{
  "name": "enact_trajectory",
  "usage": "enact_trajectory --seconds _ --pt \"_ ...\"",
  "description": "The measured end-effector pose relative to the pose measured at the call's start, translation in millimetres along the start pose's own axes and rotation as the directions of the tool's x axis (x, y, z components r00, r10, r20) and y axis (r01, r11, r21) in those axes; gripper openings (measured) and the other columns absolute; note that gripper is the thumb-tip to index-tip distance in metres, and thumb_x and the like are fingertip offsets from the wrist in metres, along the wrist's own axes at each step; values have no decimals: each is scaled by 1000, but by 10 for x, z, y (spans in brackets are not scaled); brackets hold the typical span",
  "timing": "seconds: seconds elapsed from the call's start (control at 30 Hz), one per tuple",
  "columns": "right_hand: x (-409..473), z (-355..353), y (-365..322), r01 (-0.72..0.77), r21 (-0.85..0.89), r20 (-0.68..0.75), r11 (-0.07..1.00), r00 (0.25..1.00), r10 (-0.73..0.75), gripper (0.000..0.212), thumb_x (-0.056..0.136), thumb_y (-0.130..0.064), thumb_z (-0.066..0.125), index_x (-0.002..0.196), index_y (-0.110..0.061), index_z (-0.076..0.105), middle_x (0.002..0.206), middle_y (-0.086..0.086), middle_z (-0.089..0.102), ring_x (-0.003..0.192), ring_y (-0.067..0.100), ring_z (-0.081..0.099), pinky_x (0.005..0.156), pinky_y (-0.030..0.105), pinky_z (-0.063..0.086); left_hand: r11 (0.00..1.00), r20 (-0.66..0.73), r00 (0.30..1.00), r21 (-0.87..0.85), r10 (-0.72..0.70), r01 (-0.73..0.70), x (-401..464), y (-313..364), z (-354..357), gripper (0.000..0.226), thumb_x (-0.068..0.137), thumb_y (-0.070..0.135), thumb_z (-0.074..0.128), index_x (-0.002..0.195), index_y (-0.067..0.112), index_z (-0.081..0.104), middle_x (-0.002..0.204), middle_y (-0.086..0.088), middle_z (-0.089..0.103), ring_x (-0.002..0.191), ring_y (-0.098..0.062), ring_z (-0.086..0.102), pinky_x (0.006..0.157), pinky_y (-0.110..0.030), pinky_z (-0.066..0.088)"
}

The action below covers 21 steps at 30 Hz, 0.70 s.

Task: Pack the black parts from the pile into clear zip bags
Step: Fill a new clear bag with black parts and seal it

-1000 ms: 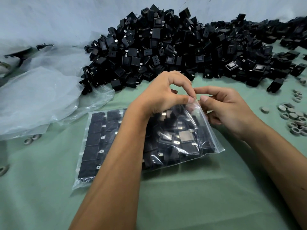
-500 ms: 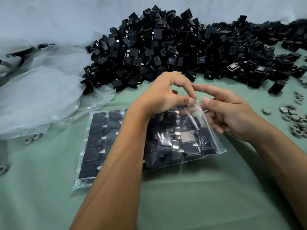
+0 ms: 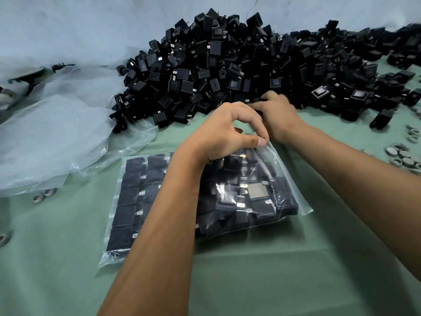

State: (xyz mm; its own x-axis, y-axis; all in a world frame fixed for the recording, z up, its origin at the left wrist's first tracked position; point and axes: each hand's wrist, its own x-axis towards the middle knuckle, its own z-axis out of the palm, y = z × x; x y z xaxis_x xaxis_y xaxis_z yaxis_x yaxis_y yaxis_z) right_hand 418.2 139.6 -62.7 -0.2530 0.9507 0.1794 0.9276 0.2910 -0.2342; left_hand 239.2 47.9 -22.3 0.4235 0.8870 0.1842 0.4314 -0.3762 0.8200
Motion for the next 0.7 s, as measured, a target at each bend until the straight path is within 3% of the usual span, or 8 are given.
enact_trajectory --seconds 0.1,0.2,0.3,0.4,0.47,0.57,0.63,0.7 --pt "-148 20 10 53 231 -177 971 984 -11 16 89 -8 70 101 -14 78 89 -1 61 99 30 63 78 32 42 1000 -1 1000 -3 -14 14 -1 -15 -17 8 80 11 86 85 15 80 117 1 66 113 -4 61 95 -30 52" --pt "-433 25 44 -16 548 -214 836 964 159 4 90 -17 75 88 -20 73 88 -5 72 89 20 68 81 37 53 1000 0 1000 -6 -11 11 -5 2 -15 10 80 13 86 84 20 80 117 1 66 112 -3 61 93 -24 50" --pt "-783 -21 96 -40 751 -114 660 975 189 8 96 -29 69 97 -24 62 89 4 70 76 18 61 72 42 50 1000 -2 1000 -15 -17 17 -13 14 -12 11 80 14 86 84 22 80 117 2 66 112 -2 60 93 -22 49" --pt "-1096 -124 121 -55 840 -8 540 994 112 22 101 -28 66 107 -22 45 86 1 73 73 13 60 73 38 47 1000 -1 1000 -8 -25 25 -11 33 -19 9 80 15 86 86 20 81 117 6 65 113 -1 59 96 -27 48" --pt "-1225 -170 90 -41 851 18 523 999 48 35 95 -30 70 114 -18 42 96 2 76 80 19 67 78 41 52 1000 1 1000 3 -28 28 -7 39 -19 10 80 15 86 86 20 81 118 7 64 114 -2 59 98 -30 49" --pt "-1306 -271 -7 40 803 -21 594 999 -38 43 80 -30 81 113 -14 60 105 6 72 78 31 64 75 47 52 1000 -1 1000 4 -20 20 -5 45 -17 13 79 14 87 84 24 80 119 5 64 115 -4 59 98 -30 48" --pt "-1318 -322 -39 93 758 -40 645 995 -96 43 71 -35 85 108 -17 73 106 5 67 73 16 57 70 42 48 1000 -3 1000 -3 -10 10 -9 43 -19 13 79 14 87 84 24 80 119 4 64 116 -5 59 97 -29 48" --pt "-1320 -333 -46 102 780 -17 618 990 -142 44 69 -29 88 109 -16 77 108 11 66 86 26 62 79 53 52 1000 -7 1000 -16 -3 3 -15 44 -20 13 79 14 87 85 23 80 120 3 64 115 -4 60 92 -24 45"
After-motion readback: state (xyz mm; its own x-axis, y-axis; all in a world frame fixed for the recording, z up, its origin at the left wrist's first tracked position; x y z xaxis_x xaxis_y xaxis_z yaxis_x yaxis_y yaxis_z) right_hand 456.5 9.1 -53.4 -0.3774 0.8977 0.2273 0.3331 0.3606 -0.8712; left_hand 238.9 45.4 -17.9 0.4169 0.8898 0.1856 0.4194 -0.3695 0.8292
